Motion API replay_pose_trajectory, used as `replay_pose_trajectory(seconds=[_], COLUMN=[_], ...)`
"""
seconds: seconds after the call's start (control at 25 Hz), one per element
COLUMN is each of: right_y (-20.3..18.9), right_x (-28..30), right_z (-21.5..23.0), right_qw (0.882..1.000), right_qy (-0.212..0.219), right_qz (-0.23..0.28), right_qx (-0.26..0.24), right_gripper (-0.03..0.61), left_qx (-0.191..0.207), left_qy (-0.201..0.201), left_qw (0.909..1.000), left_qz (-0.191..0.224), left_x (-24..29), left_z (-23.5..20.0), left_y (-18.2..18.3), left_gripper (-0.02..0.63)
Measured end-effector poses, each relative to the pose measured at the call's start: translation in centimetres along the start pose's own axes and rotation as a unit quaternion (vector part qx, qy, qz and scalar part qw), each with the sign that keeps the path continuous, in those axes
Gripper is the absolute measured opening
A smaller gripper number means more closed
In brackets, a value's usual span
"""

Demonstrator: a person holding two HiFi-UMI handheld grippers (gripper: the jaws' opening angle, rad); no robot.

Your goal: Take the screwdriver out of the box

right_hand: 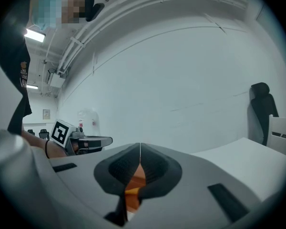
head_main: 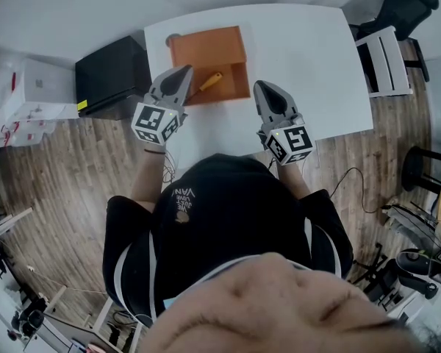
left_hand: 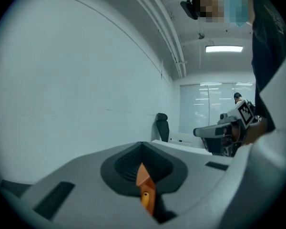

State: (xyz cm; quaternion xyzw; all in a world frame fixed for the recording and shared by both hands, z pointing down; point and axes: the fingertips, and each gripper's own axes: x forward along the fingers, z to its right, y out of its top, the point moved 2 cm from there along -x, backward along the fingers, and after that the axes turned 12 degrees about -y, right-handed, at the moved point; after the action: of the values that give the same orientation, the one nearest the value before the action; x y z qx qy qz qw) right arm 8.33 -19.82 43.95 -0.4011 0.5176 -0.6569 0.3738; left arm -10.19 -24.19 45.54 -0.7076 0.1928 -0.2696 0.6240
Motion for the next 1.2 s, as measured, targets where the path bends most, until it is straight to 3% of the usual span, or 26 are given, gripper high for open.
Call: replay_pose_trajectory(seconds=[0.44, 0.72, 0.92, 1.2], right_y=[-0.5, -0.6, -0.8, -1.0], right_x=[1.2, 1.6, 1.8, 2.0], right_z=[1.1, 1.3, 1.6, 1.9], right_qw=[1.0, 1.0, 1.0, 1.0], right_qy=[0.002, 0.01, 0.011, 0.01], right_qz=[-0.007, -0.006, -0.009, -0.009], right_qx=[0.007, 0.011, 0.015, 0.014], right_gripper=[0.012, 0.012, 0.012, 0.012], left_qx=[-0.008, -0.016, -0.015, -0.014], left_qy=[-0.005, -0.019, -0.043, -0.077], left_qw=[0.9982, 0.9926, 0.9823, 0.9609], left_qz=[-0.06, -0.119, -0.182, -0.265], left_x=[2.7, 4.2, 5.5, 6.4], left_z=[-1.3, -1.4, -1.2, -0.6], left_y=[-3.5, -6.3, -8.6, -11.7], left_gripper=[0.015, 0.015, 0.016, 0.017])
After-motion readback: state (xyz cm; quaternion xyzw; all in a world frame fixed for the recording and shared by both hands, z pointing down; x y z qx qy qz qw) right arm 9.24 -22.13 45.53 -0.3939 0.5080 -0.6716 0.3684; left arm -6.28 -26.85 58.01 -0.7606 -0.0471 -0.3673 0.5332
